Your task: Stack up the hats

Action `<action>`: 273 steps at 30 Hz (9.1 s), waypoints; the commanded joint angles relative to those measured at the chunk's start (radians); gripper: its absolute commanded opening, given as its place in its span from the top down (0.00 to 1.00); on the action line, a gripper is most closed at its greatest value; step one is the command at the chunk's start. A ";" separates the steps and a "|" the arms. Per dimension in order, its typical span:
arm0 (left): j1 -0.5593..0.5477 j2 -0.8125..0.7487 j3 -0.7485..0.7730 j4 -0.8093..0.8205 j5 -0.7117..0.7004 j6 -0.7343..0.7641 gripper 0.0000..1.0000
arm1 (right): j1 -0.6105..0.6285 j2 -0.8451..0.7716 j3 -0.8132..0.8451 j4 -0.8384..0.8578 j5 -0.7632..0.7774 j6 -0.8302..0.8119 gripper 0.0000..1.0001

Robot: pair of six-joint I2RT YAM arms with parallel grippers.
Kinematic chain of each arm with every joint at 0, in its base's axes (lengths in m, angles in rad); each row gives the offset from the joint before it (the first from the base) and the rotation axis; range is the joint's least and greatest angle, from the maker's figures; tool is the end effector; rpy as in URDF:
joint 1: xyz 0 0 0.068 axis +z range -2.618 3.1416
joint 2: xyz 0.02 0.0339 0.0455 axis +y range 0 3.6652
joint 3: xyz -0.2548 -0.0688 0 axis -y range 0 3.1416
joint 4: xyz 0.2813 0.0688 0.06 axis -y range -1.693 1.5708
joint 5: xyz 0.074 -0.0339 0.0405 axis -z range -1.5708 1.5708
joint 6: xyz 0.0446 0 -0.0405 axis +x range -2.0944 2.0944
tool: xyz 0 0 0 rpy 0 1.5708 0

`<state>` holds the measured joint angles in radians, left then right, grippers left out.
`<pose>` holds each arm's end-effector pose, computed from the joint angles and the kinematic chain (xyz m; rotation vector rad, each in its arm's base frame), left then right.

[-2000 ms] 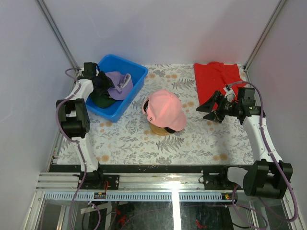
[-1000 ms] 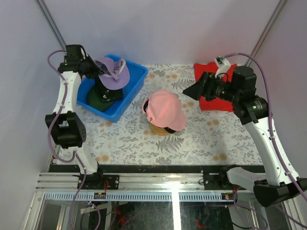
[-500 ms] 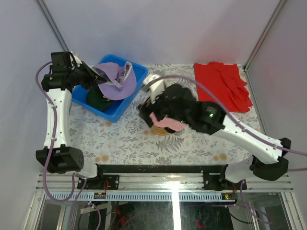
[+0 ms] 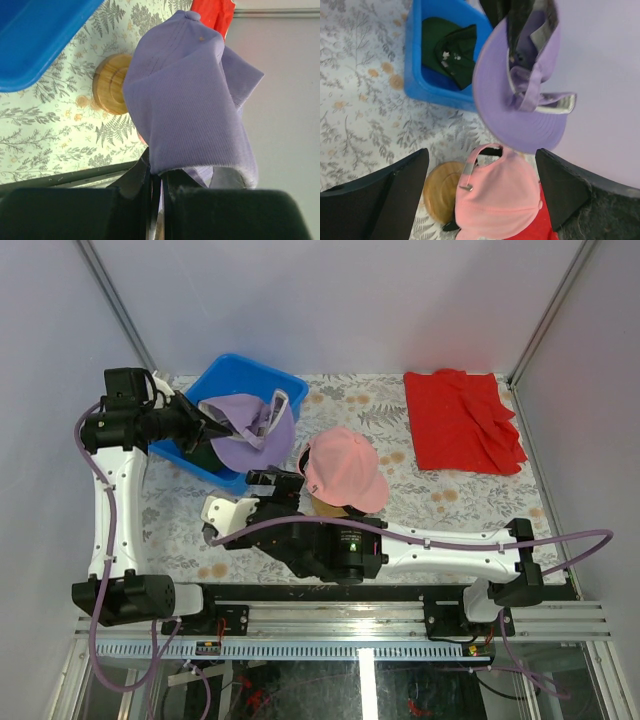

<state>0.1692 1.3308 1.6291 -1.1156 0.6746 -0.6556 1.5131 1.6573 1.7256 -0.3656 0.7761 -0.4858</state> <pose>0.2858 0.0206 0.4216 -0.6496 2.3064 -1.0340 0.0554 0.4172 0.4154 -1.1556 1.3557 0.0125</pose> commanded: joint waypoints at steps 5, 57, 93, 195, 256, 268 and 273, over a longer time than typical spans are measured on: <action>-0.001 -0.037 0.034 -0.087 0.098 -0.011 1.00 | -0.001 0.058 0.081 0.181 0.100 -0.242 0.04; 0.000 -0.064 -0.158 0.467 -0.101 -0.275 0.00 | -0.811 -0.241 0.411 -0.345 -1.028 1.220 1.00; -0.108 -0.312 -0.252 0.881 0.044 -0.365 0.00 | -1.078 -0.274 -0.196 0.471 -1.473 2.010 1.00; -0.249 -0.329 -0.710 0.849 -0.100 -0.157 0.59 | -1.301 -0.450 -0.529 0.427 -1.588 1.846 1.00; -0.483 -0.020 -0.679 1.071 -0.116 -0.251 0.34 | -1.329 -0.675 -0.804 0.496 -1.575 1.920 1.00; -0.488 -0.022 -0.671 1.073 -0.090 -0.256 0.34 | -1.263 -0.569 -0.684 0.603 -1.571 1.989 1.00; -0.487 -0.038 -0.663 1.052 -0.097 -0.248 0.34 | -1.166 -0.509 -0.627 0.593 -1.515 1.960 1.00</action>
<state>-0.3080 1.3216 0.9218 -0.1024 0.5617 -0.9062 0.2855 1.1336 1.0172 0.1520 -0.7605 1.4830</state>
